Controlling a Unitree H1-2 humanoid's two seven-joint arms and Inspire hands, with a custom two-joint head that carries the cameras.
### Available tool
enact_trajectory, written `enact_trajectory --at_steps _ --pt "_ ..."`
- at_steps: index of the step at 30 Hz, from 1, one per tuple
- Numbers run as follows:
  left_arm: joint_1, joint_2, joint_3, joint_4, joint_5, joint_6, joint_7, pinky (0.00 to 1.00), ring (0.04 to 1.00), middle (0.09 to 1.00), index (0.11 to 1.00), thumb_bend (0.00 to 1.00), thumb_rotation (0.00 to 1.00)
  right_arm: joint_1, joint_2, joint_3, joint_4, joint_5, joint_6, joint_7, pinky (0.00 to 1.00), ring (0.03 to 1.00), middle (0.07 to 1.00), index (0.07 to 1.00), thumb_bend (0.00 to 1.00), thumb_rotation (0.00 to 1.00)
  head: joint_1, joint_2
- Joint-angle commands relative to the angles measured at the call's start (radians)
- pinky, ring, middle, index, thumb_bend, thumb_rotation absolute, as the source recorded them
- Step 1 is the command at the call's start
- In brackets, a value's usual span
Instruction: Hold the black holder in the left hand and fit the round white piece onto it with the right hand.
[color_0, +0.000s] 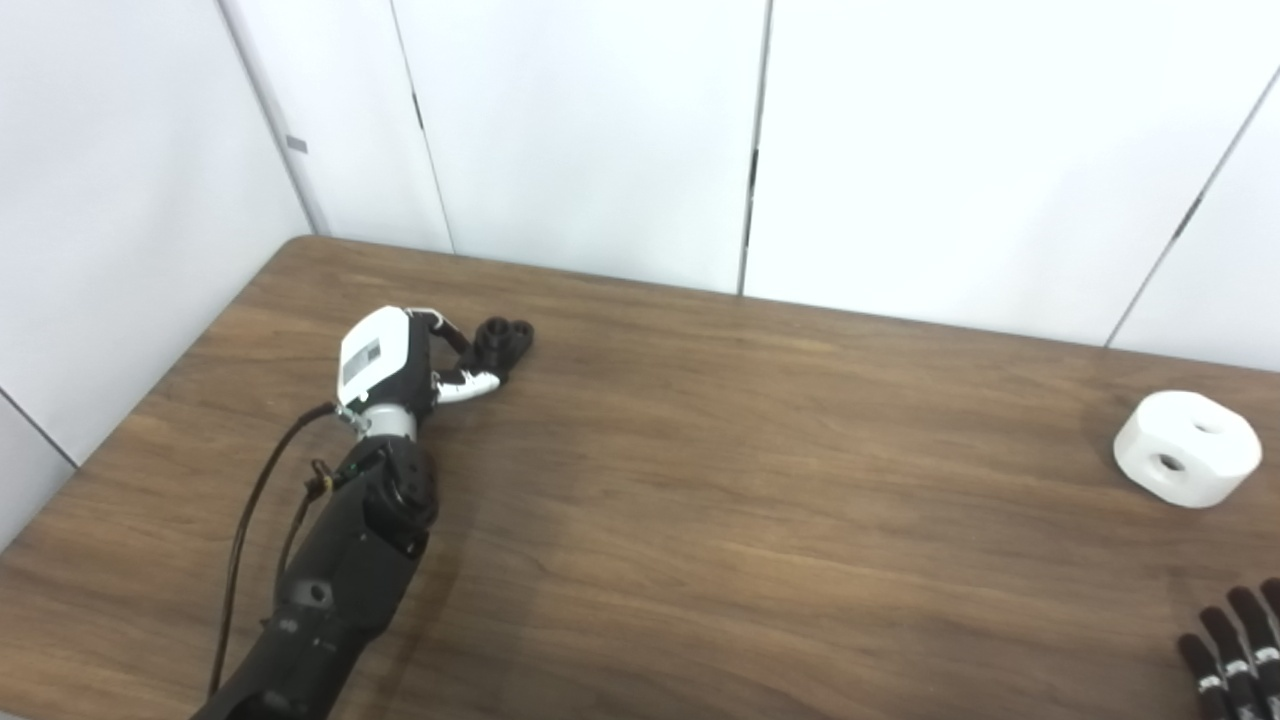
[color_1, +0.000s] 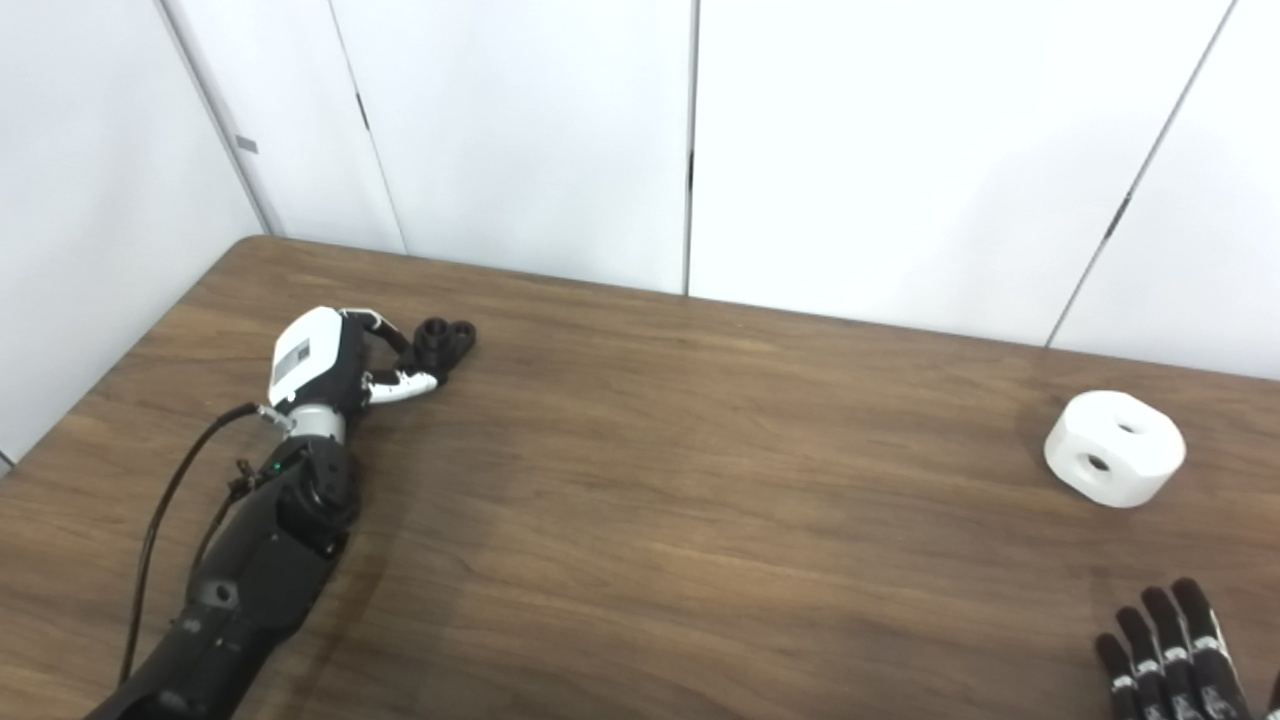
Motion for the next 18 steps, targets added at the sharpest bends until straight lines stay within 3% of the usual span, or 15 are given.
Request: enact_trajectory --at_steps 1,5,10,18 --pt "0.004 -0.017 -0.034 -0.046 -0.017 0.001 -0.064 0.79 0.86 0.763 0.487 0.51 0.05 0.014 0.0 0.01 -0.012 -0.008 0.027 -0.008 1.0 1.0 1.0 1.0 0.55 1.0 -0.001 0.001" --pt "0.035 -0.027 -0.097 -0.111 0.004 0.016 -0.117 0.79 0.875 0.792 0.488 0.51 0.05 0.016 -0.001 0.018 -0.013 -0.016 0.018 -0.008 1.0 1.0 1.0 1.0 0.55 1.0 -0.011 0.004" --pt "0.072 -0.045 -0.151 -0.155 0.008 -0.027 -0.138 0.8 0.878 0.799 0.489 0.51 0.06 0.018 -0.001 0.026 -0.024 -0.025 0.022 -0.011 1.0 1.0 1.0 1.0 0.55 1.0 -0.024 0.007" --pt "0.131 -0.062 -0.245 -0.3 0.028 -0.022 -0.231 0.84 0.895 0.815 0.488 0.51 0.06 0.021 0.006 0.043 -0.04 -0.043 0.03 -0.024 1.0 1.0 1.0 1.0 0.56 1.0 -0.075 0.02"
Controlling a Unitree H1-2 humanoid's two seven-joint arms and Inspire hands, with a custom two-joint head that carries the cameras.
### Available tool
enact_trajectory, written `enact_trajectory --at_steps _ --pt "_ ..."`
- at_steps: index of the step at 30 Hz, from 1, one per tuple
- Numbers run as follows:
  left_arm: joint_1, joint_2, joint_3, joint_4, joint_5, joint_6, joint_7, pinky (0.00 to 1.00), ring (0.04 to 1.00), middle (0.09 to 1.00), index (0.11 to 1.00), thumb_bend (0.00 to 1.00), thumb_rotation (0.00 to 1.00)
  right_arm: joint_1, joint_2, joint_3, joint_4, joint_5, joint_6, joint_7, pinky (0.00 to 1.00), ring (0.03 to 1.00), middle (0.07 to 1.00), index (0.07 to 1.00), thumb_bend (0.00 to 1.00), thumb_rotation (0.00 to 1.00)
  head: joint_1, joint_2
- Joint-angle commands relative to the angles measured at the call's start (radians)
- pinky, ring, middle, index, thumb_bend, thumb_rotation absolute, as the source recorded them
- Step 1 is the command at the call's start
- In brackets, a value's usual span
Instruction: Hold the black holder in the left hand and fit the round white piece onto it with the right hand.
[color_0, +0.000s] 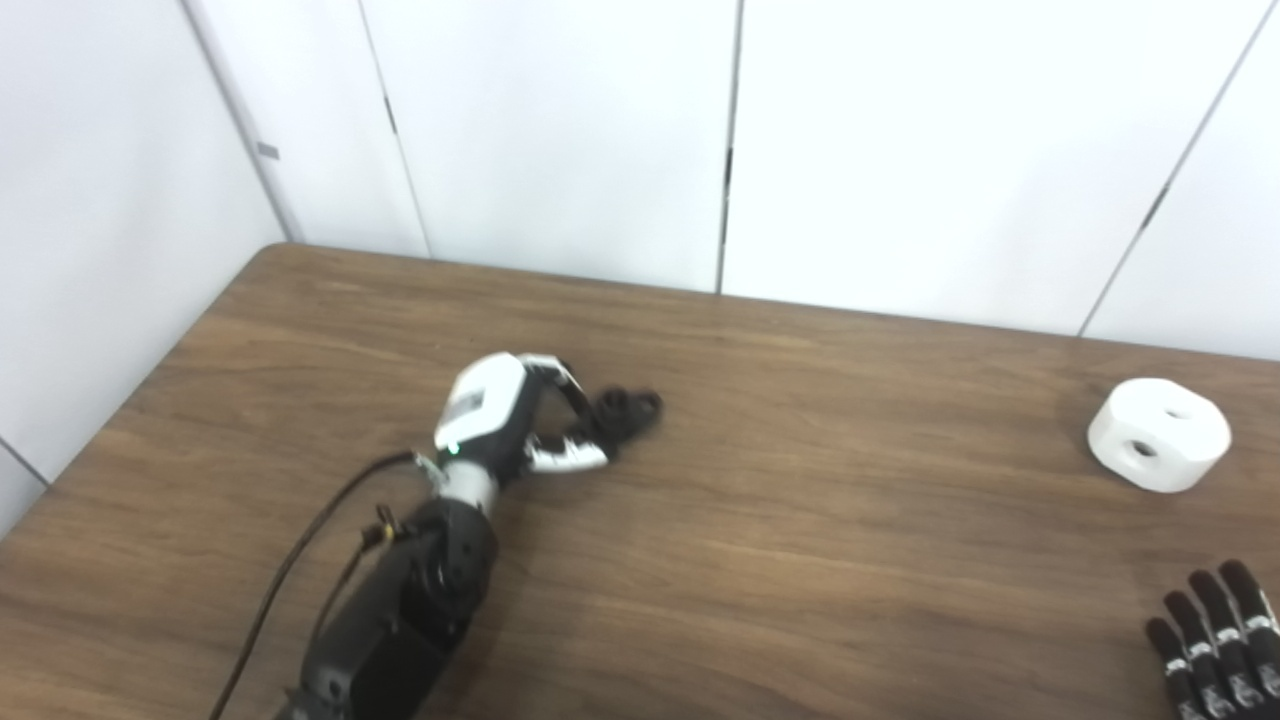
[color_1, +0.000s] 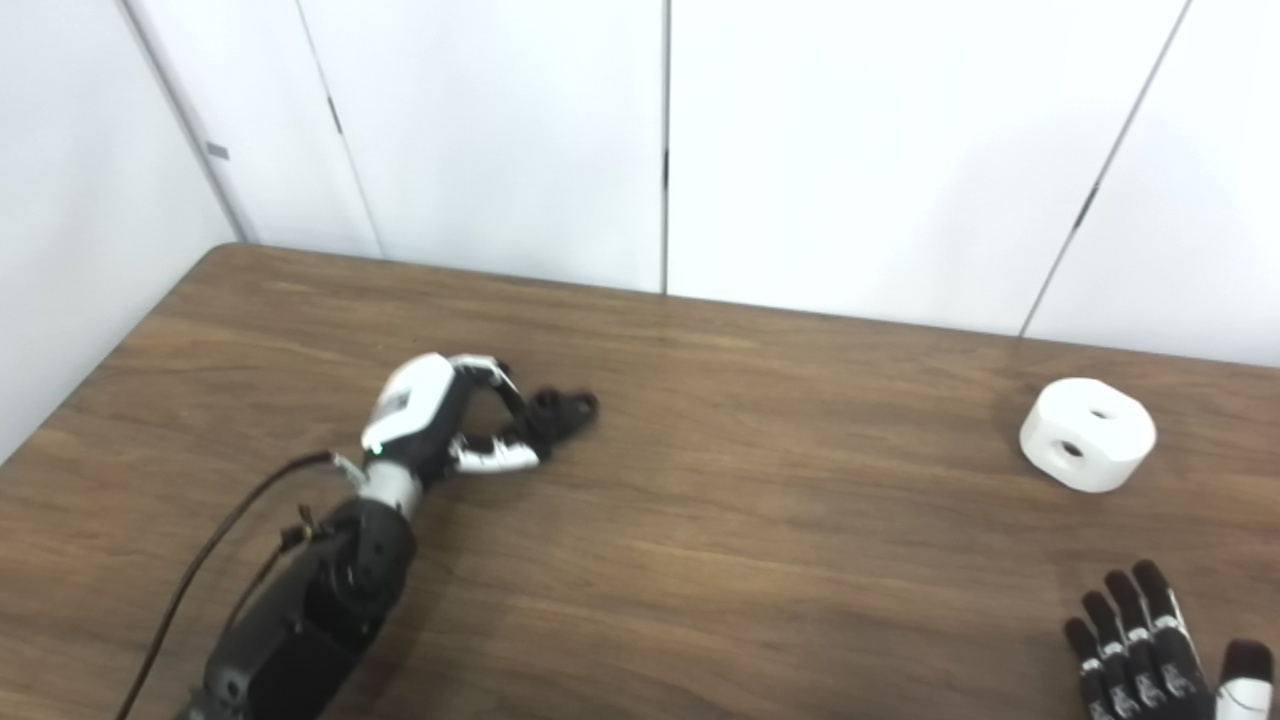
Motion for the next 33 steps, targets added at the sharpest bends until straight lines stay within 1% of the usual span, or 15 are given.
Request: enact_trajectory --at_steps 1,3,5,7,8,12,13,14,16,18,21,22,23,28,33 --pt "0.023 0.003 -0.041 -0.031 0.009 0.01 -0.081 0.88 0.893 0.815 0.488 0.51 0.06 0.015 0.004 0.014 -0.019 -0.009 0.021 -0.003 1.0 1.0 1.0 1.0 0.56 1.0 -0.006 0.003" --pt "0.041 0.003 -0.064 -0.067 0.022 0.007 -0.111 0.88 0.892 0.816 0.489 0.51 0.06 0.017 0.007 0.019 -0.025 -0.015 0.02 -0.007 1.0 1.0 1.0 1.0 0.56 1.0 -0.024 0.009" --pt "0.058 0.0 -0.077 -0.095 0.028 0.01 -0.136 0.83 0.896 0.815 0.489 0.51 0.06 0.018 0.011 0.025 -0.03 -0.022 0.018 -0.011 1.0 1.0 1.0 1.0 0.56 1.0 -0.035 0.014" --pt "0.08 -0.004 -0.099 -0.128 0.037 0.007 -0.162 0.82 0.893 0.815 0.49 0.51 0.06 0.021 0.014 0.032 -0.033 -0.03 0.012 -0.011 1.0 1.0 1.0 1.0 0.56 1.0 -0.058 0.023" --pt "0.093 -0.007 -0.109 -0.143 0.041 0.005 -0.172 0.81 0.89 0.812 0.49 0.51 0.06 0.022 0.015 0.034 -0.036 -0.035 0.011 -0.012 1.0 1.0 1.0 1.0 0.55 1.0 -0.058 0.023" --pt "0.136 -0.014 -0.141 -0.2 0.06 0.007 -0.21 0.78 0.872 0.803 0.489 0.51 0.06 0.023 0.026 0.047 -0.049 -0.044 0.016 -0.02 1.0 1.0 1.0 1.0 0.55 1.0 -0.108 0.043" --pt "0.147 -0.013 -0.151 -0.216 0.064 0.004 -0.222 0.77 0.867 0.801 0.49 0.51 0.06 0.023 0.029 0.051 -0.054 -0.047 0.02 -0.025 1.0 1.0 1.0 1.0 0.55 1.0 -0.128 0.049" --pt "0.157 -0.013 -0.159 -0.229 0.066 0.0 -0.231 0.77 0.864 0.801 0.49 0.51 0.06 0.022 0.033 0.053 -0.057 -0.048 0.023 -0.03 1.0 1.0 1.0 1.0 0.55 1.0 -0.128 0.049" --pt "0.178 -0.009 -0.174 -0.254 0.073 -0.011 -0.246 0.76 0.861 0.801 0.49 0.51 0.06 0.021 0.043 0.06 -0.067 -0.05 0.031 -0.041 1.0 1.0 1.0 1.0 0.55 1.0 -0.156 0.061" --pt "0.199 0.0 -0.195 -0.281 0.088 -0.02 -0.266 0.77 0.865 0.803 0.49 0.51 0.06 0.019 0.05 0.069 -0.078 -0.058 0.04 -0.05 1.0 1.0 1.0 1.0 0.55 1.0 -0.175 0.073" --pt "0.221 0.018 -0.228 -0.329 0.129 -0.009 -0.321 0.86 0.877 0.814 0.49 0.51 0.06 0.015 0.056 0.084 -0.092 -0.071 0.051 -0.068 1.0 1.0 1.0 1.0 0.57 1.0 -0.196 0.086" --pt "0.227 0.025 -0.234 -0.345 0.138 -0.007 -0.339 0.88 0.881 0.814 0.49 0.51 0.06 0.013 0.059 0.089 -0.097 -0.075 0.057 -0.076 1.0 1.0 1.0 1.0 0.57 1.0 -0.204 0.094" --pt "0.234 0.03 -0.239 -0.358 0.147 -0.004 -0.356 0.9 0.885 0.816 0.49 0.51 0.06 0.012 0.06 0.093 -0.102 -0.078 0.063 -0.082 1.0 1.0 1.0 1.0 0.57 1.0 -0.204 0.094" --pt "0.266 0.051 -0.236 -0.401 0.155 -0.008 -0.415 0.92 0.894 0.82 0.49 0.51 0.06 0.008 0.067 0.108 -0.12 -0.084 0.08 -0.103 1.0 1.0 1.0 1.0 0.57 1.0 -0.227 0.118" --pt "0.282 0.064 -0.218 -0.385 0.148 -0.035 -0.42 0.93 0.902 0.824 0.491 0.51 0.06 0.007 0.07 0.109 -0.141 -0.077 0.102 -0.123 1.0 1.0 1.0 1.0 0.57 1.0 -0.243 0.135"
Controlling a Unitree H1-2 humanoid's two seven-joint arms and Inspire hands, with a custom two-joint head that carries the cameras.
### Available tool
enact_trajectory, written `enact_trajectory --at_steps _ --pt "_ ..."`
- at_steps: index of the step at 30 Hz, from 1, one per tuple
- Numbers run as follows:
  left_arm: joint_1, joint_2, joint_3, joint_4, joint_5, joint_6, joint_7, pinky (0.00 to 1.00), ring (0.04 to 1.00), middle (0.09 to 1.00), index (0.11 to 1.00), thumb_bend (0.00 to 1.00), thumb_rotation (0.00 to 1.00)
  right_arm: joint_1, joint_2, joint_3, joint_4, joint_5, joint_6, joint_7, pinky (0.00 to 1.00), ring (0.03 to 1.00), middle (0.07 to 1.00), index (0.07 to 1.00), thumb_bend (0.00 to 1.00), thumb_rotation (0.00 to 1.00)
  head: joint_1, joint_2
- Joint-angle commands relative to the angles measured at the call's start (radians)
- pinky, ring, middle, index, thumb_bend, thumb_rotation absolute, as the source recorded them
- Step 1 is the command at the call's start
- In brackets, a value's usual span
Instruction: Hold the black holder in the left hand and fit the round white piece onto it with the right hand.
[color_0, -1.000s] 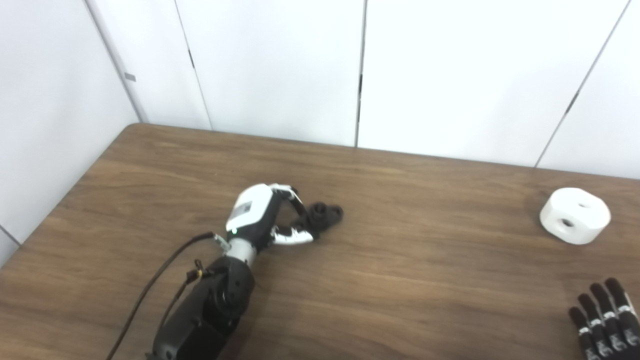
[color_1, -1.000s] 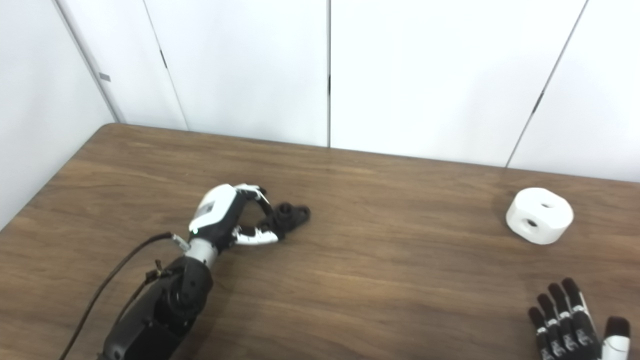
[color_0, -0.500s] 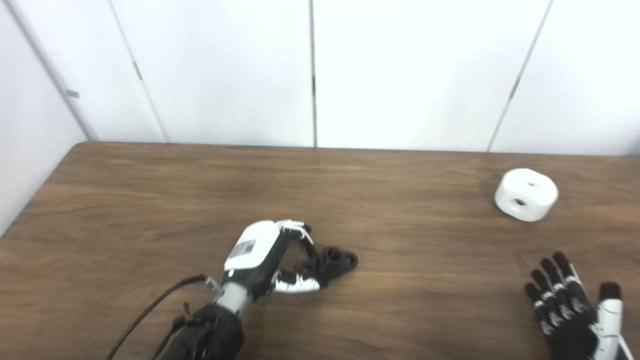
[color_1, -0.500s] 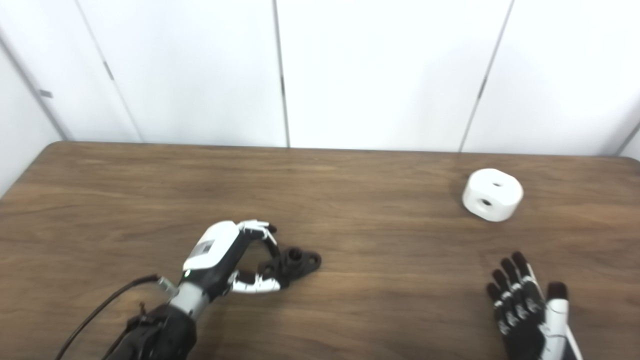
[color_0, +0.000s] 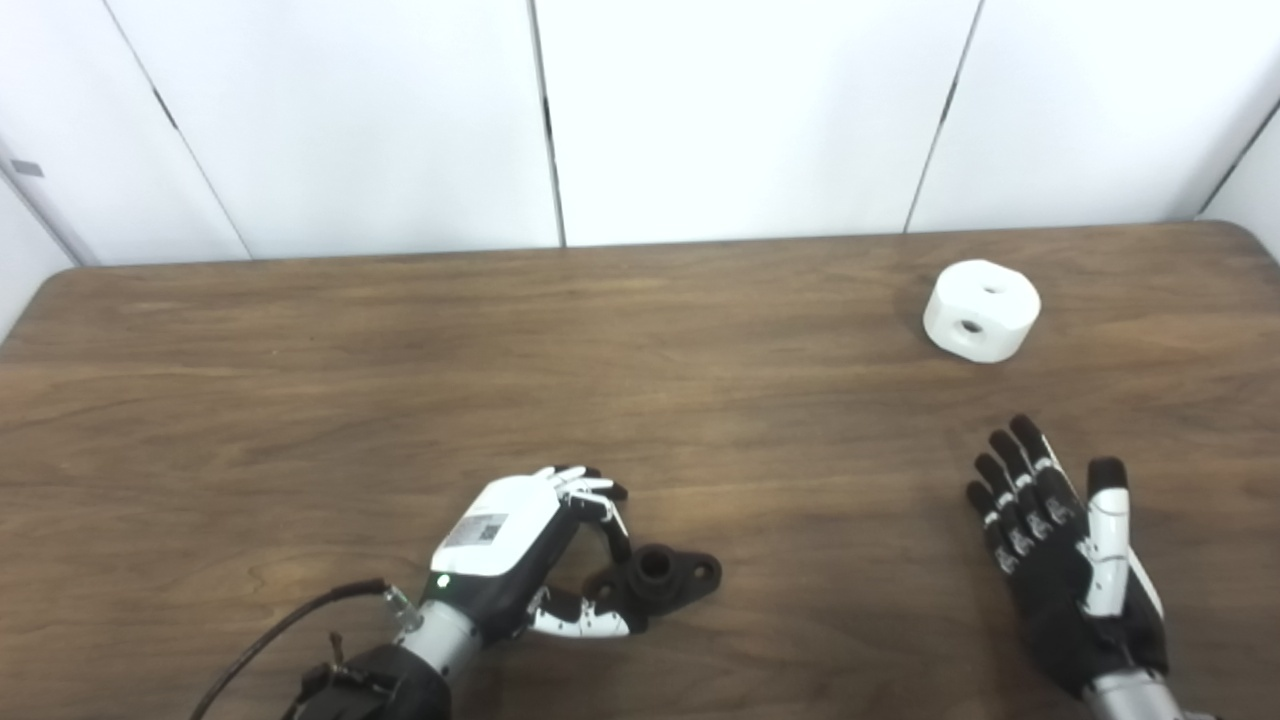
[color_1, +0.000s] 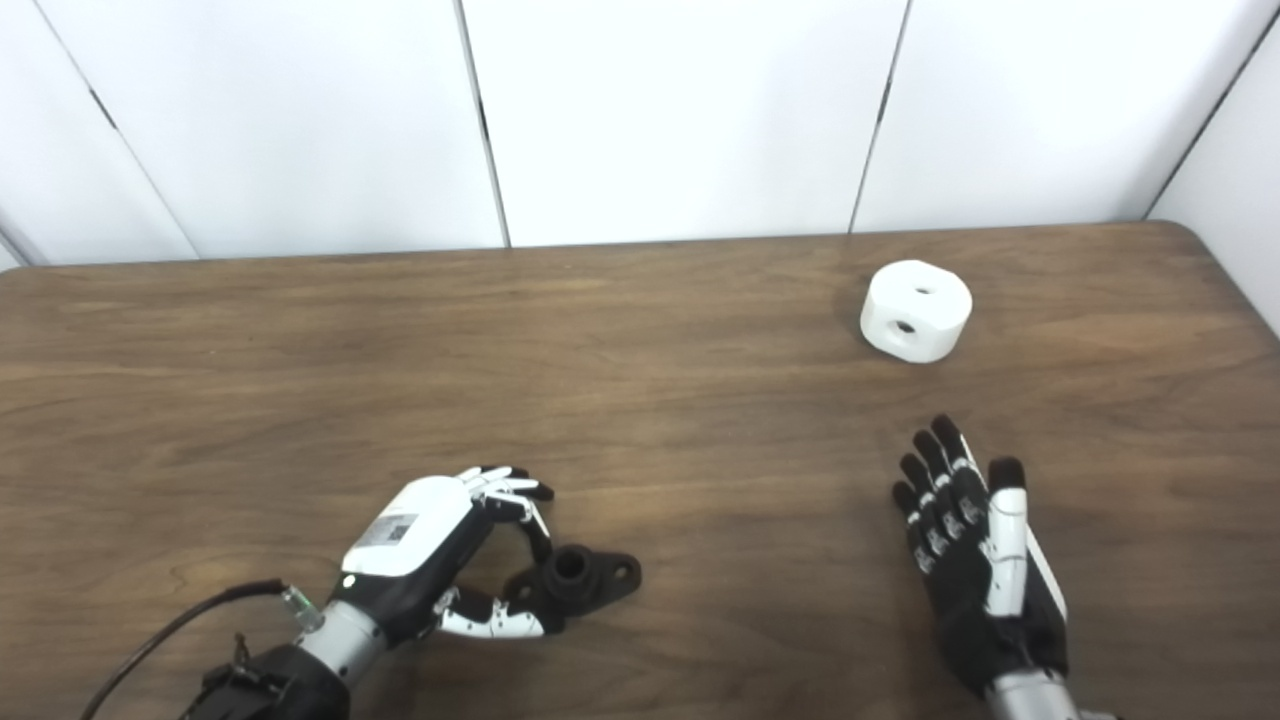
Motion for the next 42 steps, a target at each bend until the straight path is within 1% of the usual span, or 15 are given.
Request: enact_trajectory --at_steps 1,4,11,14,17,21,24,25,26,27,29,31,35,39,42 --pt "0.049 0.03 -0.006 0.037 -0.007 0.008 -0.067 0.93 0.903 0.825 0.491 0.51 0.06 -0.003 0.024 0.01 -0.031 0.01 0.022 -0.001 1.0 1.0 1.0 1.0 0.57 1.0 -0.003 0.004" --pt "0.045 0.032 0.001 0.043 0.0 -0.002 -0.065 0.92 0.909 0.826 0.491 0.51 0.06 -0.004 0.025 0.011 -0.037 0.009 0.028 -0.008 1.0 1.0 1.0 1.0 0.56 1.0 -0.005 0.011" --pt "0.047 0.025 -0.007 0.055 0.105 -0.037 -0.044 0.89 0.899 0.818 0.491 0.51 0.06 -0.005 0.018 0.013 -0.043 0.017 0.028 -0.01 1.0 1.0 1.0 1.0 0.55 1.0 -0.005 0.017" --pt "0.048 0.019 -0.006 0.059 0.122 -0.049 -0.04 0.9 0.9 0.818 0.491 0.51 0.06 -0.007 0.017 0.012 -0.046 0.014 0.032 -0.015 1.0 1.0 1.0 1.0 0.55 1.0 -0.006 0.017" --pt "0.049 0.013 -0.001 0.06 0.129 -0.054 -0.045 0.91 0.901 0.818 0.492 0.51 0.06 -0.013 0.013 0.008 -0.047 0.017 0.026 -0.011 1.0 1.0 1.0 1.0 0.56 1.0 -0.006 0.017" --pt "0.05 0.011 0.004 0.062 0.139 -0.059 -0.05 0.91 0.899 0.818 0.492 0.51 0.06 -0.034 -0.004 0.002 -0.079 -0.006 0.044 -0.027 1.0 1.0 1.0 1.0 0.6 1.0 -0.014 0.01" --pt "0.052 0.012 0.009 0.066 0.14 -0.066 -0.051 0.91 0.896 0.819 0.492 0.51 0.06 -0.063 -0.012 -0.012 -0.097 -0.037 0.049 -0.045 1.0 1.0 1.0 1.0 0.58 0.87 -0.026 0.005" --pt "0.053 0.013 0.011 0.067 0.14 -0.069 -0.05 0.91 0.893 0.818 0.492 0.51 0.06 -0.084 -0.013 -0.022 -0.101 -0.053 0.061 -0.063 1.0 1.0 1.0 0.998 0.59 0.76 -0.035 0.002" --pt "0.055 0.015 0.012 0.067 0.142 -0.07 -0.05 0.9 0.89 0.817 0.492 0.51 0.06 -0.102 -0.015 -0.029 -0.105 -0.07 0.071 -0.077 1.0 1.0 0.994 0.985 0.64 0.66 -0.038 0.0" --pt "0.055 0.016 0.013 0.067 0.142 -0.072 -0.051 0.9 0.888 0.818 0.492 0.51 0.06 -0.12 -0.021 -0.032 -0.108 -0.094 0.075 -0.087 1.0 1.0 0.99 0.978 0.68 0.58 -0.042 -0.002" --pt "0.056 0.02 0.015 0.069 0.14 -0.077 -0.052 0.89 0.883 0.819 0.492 0.51 0.06 -0.154 -0.039 -0.034 -0.109 -0.146 0.085 -0.098 1.0 1.0 0.994 0.987 0.66 0.5 -0.051 -0.007" --pt "0.058 0.022 0.018 0.07 0.139 -0.079 -0.052 0.89 0.881 0.819 0.492 0.51 0.06 -0.192 -0.057 -0.044 -0.105 -0.184 0.104 -0.107 1.0 1.0 0.989 0.988 0.66 0.46 -0.056 -0.013" --pt "0.062 0.024 0.023 0.073 0.138 -0.088 -0.051 0.89 0.876 0.818 0.492 0.51 0.06 -0.258 -0.085 -0.063 -0.087 -0.226 0.146 -0.118 1.0 1.0 0.991 0.992 0.66 0.42 -0.073 -0.023" --pt "0.068 0.025 0.032 0.076 0.138 -0.098 -0.049 0.88 0.874 0.816 0.492 0.51 0.06 -0.324 -0.122 -0.071 -0.058 -0.275 0.163 -0.122 1.0 1.0 0.987 0.97 0.68 0.43 -0.087 -0.031" --pt "0.072 0.025 0.038 0.08 0.136 -0.106 -0.048 0.88 0.875 0.816 0.492 0.51 0.06 -0.368 -0.16 -0.063 -0.03 -0.326 0.162 -0.109 1.0 1.0 0.991 0.971 0.67 0.46 -0.098 -0.041"
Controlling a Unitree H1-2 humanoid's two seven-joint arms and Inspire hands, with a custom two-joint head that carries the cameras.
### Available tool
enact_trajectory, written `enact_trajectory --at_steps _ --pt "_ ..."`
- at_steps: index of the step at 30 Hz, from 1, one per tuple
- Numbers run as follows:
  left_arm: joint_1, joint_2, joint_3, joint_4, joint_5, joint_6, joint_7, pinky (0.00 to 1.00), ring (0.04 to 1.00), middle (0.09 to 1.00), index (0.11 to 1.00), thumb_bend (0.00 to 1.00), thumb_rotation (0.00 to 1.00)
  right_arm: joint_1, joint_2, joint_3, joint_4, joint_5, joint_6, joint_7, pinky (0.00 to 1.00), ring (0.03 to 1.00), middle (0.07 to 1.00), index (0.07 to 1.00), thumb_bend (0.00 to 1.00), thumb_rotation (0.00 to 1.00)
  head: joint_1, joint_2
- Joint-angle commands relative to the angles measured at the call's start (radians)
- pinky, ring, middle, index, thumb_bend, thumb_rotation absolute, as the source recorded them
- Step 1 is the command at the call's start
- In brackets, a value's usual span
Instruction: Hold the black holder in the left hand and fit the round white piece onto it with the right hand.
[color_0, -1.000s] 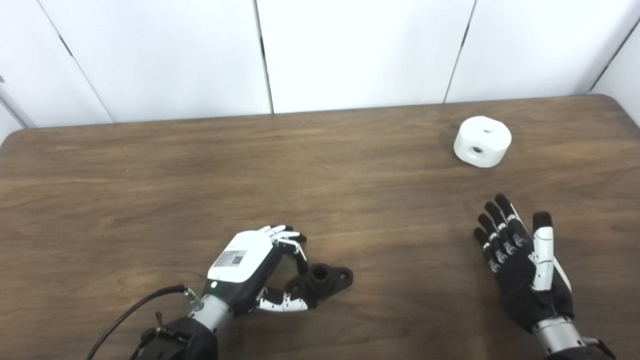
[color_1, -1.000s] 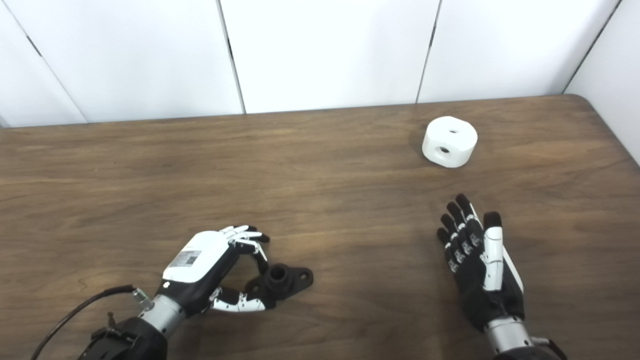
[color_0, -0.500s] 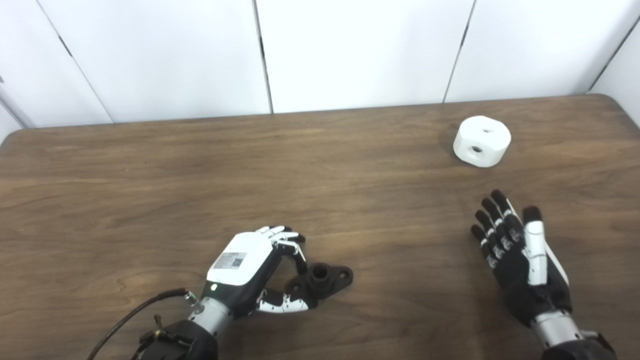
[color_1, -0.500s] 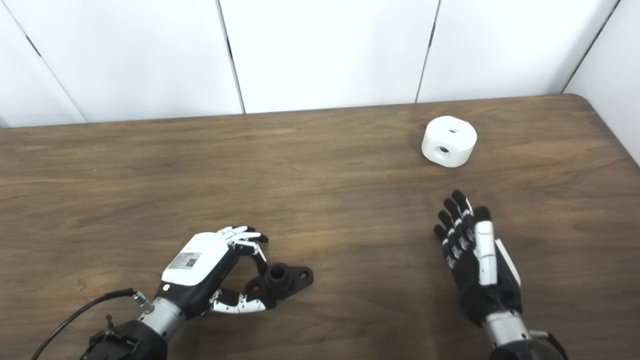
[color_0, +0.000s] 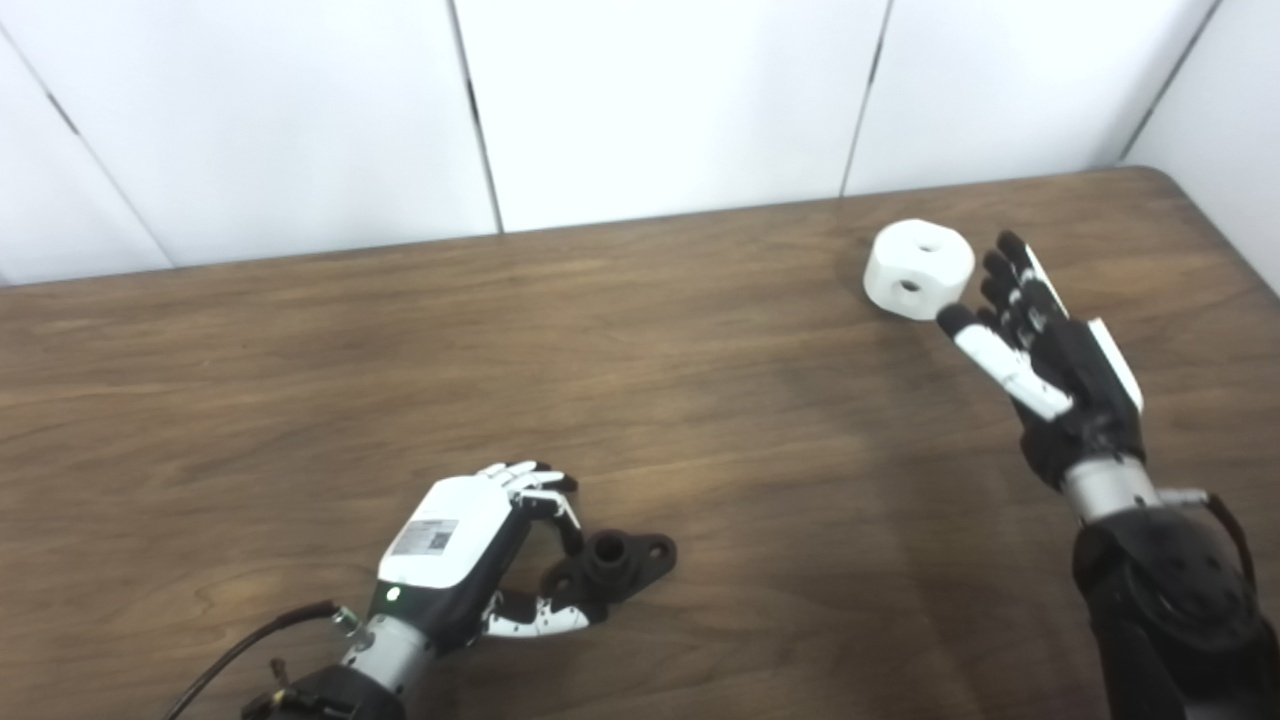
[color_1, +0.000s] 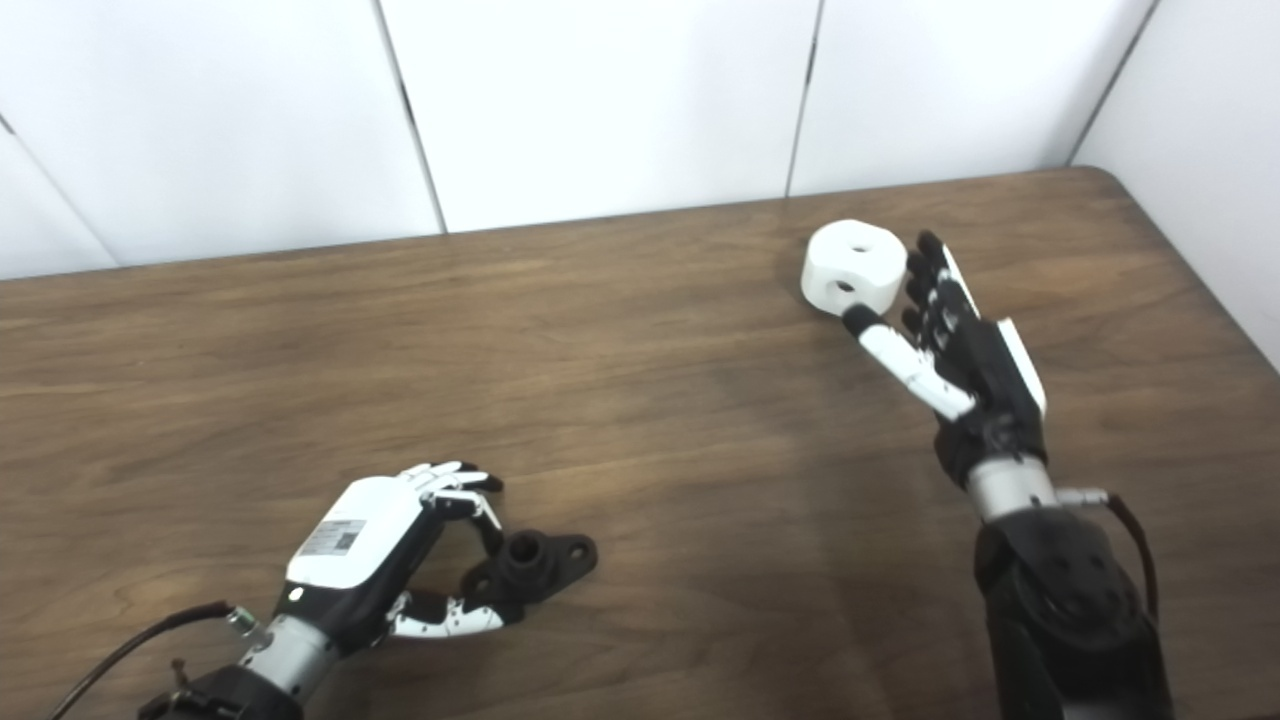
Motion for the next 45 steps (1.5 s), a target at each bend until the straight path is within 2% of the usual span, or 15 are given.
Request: enact_trajectory --at_steps 1,9,15,19,25,28,33,39,45 --pt "0.046 0.033 -0.002 0.058 0.019 0.011 -0.051 0.88 0.875 0.816 0.492 0.51 0.06 -0.061 -0.049 0.0 0.0 -0.048 -0.01 0.009 1.0 1.0 0.992 0.971 0.67 0.46 0.0 -0.001" --pt "0.056 0.035 0.015 0.061 0.004 -0.009 -0.047 0.89 0.876 0.816 0.491 0.51 0.06 -0.169 -0.108 0.011 0.109 -0.159 -0.013 0.017 1.0 1.0 0.984 0.959 0.72 0.5 -0.011 -0.01" --pt "0.062 0.039 0.027 0.075 0.003 -0.036 -0.031 0.88 0.873 0.814 0.491 0.51 0.06 -0.241 -0.156 0.044 0.19 -0.276 -0.011 0.03 1.0 1.0 0.993 0.949 0.75 0.47 -0.039 -0.017" --pt "0.067 0.037 0.037 0.078 -0.002 -0.046 -0.027 0.88 0.872 0.813 0.491 0.51 0.06 -0.298 -0.191 0.066 0.261 -0.35 -0.01 0.046 0.98 0.977 0.973 0.927 0.82 0.46 -0.052 -0.019" --pt "0.073 0.036 0.045 0.077 -0.003 -0.053 -0.027 0.88 0.874 0.812 0.491 0.51 0.06 -0.365 -0.23 0.076 0.344 -0.494 -0.008 0.178 0.93 0.956 0.961 0.913 0.87 0.41 -0.061 -0.023" --pt "0.073 0.035 0.046 0.077 -0.004 -0.054 -0.029 0.89 0.875 0.812 0.491 0.51 0.06 -0.392 -0.219 0.061 0.358 -0.63 -0.008 0.298 0.96 0.989 0.973 0.914 0.89 0.38 -0.06 -0.022" --pt "0.071 0.032 0.047 0.08 -0.004 -0.056 -0.027 0.89 0.873 0.81 0.491 0.51 0.06 -0.422 -0.191 0.041 0.375 -0.795 -0.008 0.433 0.96 1.0 0.98 0.907 0.95 0.34 -0.05 -0.019" --pt "0.07 0.033 0.041 0.075 0.01 -0.057 -0.029 0.88 0.87 0.807 0.491 0.51 0.07 -0.453 -0.175 0.038 0.421 -0.887 -0.008 0.481 0.92 1.0 0.971 0.907 0.96 0.31 -0.045 -0.017" --pt "0.068 0.031 0.04 0.076 0.01 -0.056 -0.031 0.87 0.871 0.808 0.491 0.51 0.06 -0.481 -0.151 0.006 0.468 -0.918 -0.008 0.514 0.96 1.0 0.974 0.919 0.94 0.29 -0.043 -0.015"
